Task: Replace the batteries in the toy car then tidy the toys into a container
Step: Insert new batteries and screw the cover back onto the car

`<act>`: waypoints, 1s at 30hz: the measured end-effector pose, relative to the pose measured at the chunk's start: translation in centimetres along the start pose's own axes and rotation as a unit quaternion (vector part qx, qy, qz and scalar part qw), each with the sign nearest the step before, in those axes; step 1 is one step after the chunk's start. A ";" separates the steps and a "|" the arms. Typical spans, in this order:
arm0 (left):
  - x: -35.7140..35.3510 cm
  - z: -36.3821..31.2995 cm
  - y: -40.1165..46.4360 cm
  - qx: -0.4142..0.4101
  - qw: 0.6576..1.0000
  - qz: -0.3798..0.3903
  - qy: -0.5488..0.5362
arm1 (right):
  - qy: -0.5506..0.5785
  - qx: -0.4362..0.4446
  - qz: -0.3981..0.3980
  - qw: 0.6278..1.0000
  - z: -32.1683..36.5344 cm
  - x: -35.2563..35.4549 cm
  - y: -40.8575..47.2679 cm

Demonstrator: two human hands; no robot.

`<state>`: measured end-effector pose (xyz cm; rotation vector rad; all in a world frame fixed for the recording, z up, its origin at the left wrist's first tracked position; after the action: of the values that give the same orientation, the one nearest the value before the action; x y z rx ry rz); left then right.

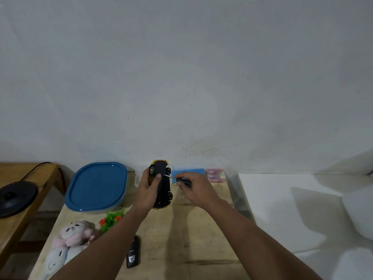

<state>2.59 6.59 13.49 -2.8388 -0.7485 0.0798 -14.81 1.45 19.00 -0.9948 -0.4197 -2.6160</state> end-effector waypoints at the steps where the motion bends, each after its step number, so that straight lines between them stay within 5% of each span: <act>1: 0.0 -0.1 0.0 -0.005 1.000 0.000 0.003 | -0.003 0.003 0.002 1.000 0.1 0.0 0.1; 14: 0.2 -1.8 -0.5 -0.090 0.995 0.019 0.048 | 0.033 -0.069 0.035 0.996 0.1 -0.2 0.8; 22: 0.4 -1.8 -0.5 -0.082 0.995 0.017 0.059 | 0.092 -0.187 0.037 0.977 -0.7 -0.2 1.5; 30: 0.8 -0.5 -0.3 -0.057 0.997 0.006 0.060 | -0.048 -0.116 0.020 0.992 1.1 0.0 1.4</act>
<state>3.22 7.20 14.08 -2.9238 -0.7327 -0.1340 -13.67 0.55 20.00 -1.1921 -0.1170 -2.6308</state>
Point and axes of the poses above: each hand's wrist, its own y-axis towards the middle knuckle, its own x-axis out of the back of the hand, z = x × y, the point moved 6 cm from there along y, towards the middle knuckle, and after that the axes turned 7 degrees about -z, right-handed, at the moved point
